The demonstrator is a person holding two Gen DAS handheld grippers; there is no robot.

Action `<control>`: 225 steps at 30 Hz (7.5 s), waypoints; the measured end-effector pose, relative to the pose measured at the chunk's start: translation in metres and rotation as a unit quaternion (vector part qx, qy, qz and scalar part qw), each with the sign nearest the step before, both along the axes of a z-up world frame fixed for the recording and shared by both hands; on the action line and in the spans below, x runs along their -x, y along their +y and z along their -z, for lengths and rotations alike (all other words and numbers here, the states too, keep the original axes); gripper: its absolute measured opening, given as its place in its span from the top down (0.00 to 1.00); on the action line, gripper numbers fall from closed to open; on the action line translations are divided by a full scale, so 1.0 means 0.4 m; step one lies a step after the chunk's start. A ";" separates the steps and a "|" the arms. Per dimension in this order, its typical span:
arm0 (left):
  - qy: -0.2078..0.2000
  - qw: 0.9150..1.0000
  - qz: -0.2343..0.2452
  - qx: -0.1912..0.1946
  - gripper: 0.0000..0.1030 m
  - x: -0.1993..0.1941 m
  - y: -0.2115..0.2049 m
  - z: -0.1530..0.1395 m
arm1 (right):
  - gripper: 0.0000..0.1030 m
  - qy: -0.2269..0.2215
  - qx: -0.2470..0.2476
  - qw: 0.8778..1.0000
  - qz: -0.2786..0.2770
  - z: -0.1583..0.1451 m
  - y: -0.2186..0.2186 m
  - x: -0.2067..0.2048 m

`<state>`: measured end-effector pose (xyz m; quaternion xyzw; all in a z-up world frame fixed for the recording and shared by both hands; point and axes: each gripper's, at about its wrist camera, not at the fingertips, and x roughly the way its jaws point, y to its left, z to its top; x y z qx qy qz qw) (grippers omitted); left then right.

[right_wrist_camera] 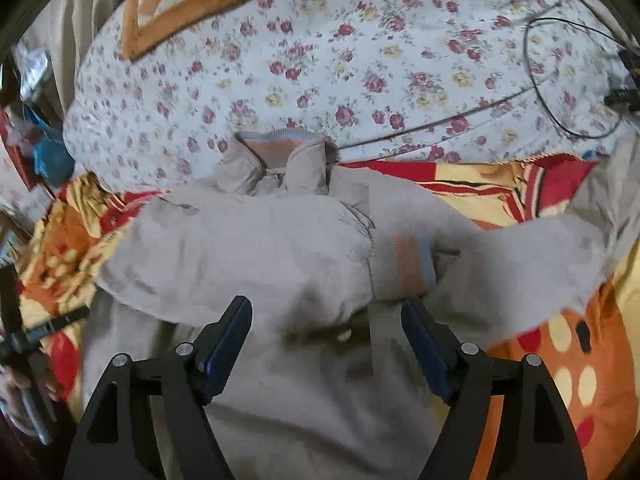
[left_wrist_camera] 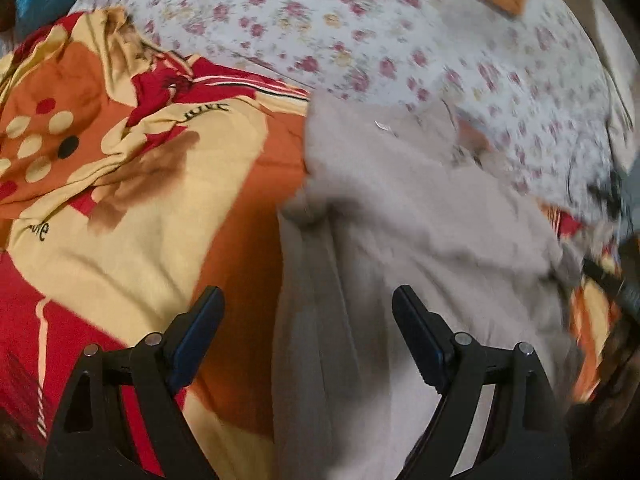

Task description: Fold large clothes

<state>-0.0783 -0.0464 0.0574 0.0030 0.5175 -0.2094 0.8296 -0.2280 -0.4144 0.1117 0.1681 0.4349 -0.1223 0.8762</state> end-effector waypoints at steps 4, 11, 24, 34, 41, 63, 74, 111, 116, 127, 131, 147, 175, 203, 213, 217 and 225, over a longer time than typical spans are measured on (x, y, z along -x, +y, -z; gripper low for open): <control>0.012 0.999 0.008 -0.041 0.16 -0.009 -0.038 0.054 | 0.21 -0.001 -0.025 1.000 0.002 0.002 0.012 0.037; 0.009 1.000 -0.011 -0.016 1.00 -0.016 -0.010 0.038 | 0.21 0.012 -0.019 1.000 0.007 0.009 0.028 0.075; 0.018 0.998 -0.066 -0.005 0.99 -0.064 0.085 0.040 | 0.21 0.027 -0.001 1.000 0.004 0.015 0.012 0.037; -0.057 0.995 -0.073 0.027 0.44 -0.065 0.021 -0.115 | 0.34 0.033 0.065 0.997 0.013 0.076 -0.028 -0.123; -0.056 0.997 -0.050 0.006 0.29 -0.120 -0.128 -0.065 | 0.35 0.094 0.112 0.989 0.006 0.172 -0.015 -0.170; -0.049 0.996 -0.071 0.003 0.24 -0.139 -0.135 0.030 | 0.21 0.041 0.139 0.948 0.284 -0.025 -0.528 0.046; -0.041 0.995 -0.095 -0.011 0.24 -0.157 -0.119 0.054 | 0.91 0.047 0.103 0.955 0.275 0.043 -0.692 0.024; -0.024 0.992 0.041 0.121 0.13 -0.079 -0.228 0.006 | 0.24 -0.129 -0.135 0.982 -0.021 -0.002 -0.056 -0.014; -0.014 0.991 0.028 0.133 0.14 -0.088 -0.259 0.026 | 0.24 -0.128 -0.130 0.983 0.008 0.008 -0.099 -0.008; -0.099 0.986 -0.025 0.130 0.95 -0.146 -0.149 -0.112 | 0.20 -0.079 -0.034 0.989 0.124 0.004 -0.190 0.080; -0.060 0.988 -0.068 0.129 0.95 -0.195 -0.106 -0.050 | 0.20 -0.061 -0.025 0.994 0.084 -0.002 -0.167 0.073; -0.059 0.980 -0.060 0.179 0.99 -0.197 -0.112 -0.120 | 1.00 -0.026 0.142 0.989 0.028 -0.024 -0.048 0.035; -0.011 0.994 0.037 0.101 0.92 -0.152 -0.262 -0.042 | 0.56 -0.046 0.059 0.997 0.012 -0.097 -0.052 0.062; -0.002 0.995 -0.092 0.049 0.93 -0.277 -0.133 0.032 | 0.61 0.096 -0.010 0.992 0.078 0.194 -0.229 -0.186; -0.057 0.992 -0.076 0.078 0.34 -0.220 -0.169 -0.039 | 0.59 0.058 0.031 0.998 -0.018 0.070 -0.105 -0.202; -0.065 0.997 -0.044 -0.002 0.31 -0.224 -0.223 0.020 | 0.61 0.109 0.090 0.990 0.014 0.197 -0.133 -0.312; -0.036 0.998 -0.057 -0.011 0.27 -0.245 -0.221 0.078 | 0.48 0.079 0.041 0.996 0.005 0.080 -0.143 -0.165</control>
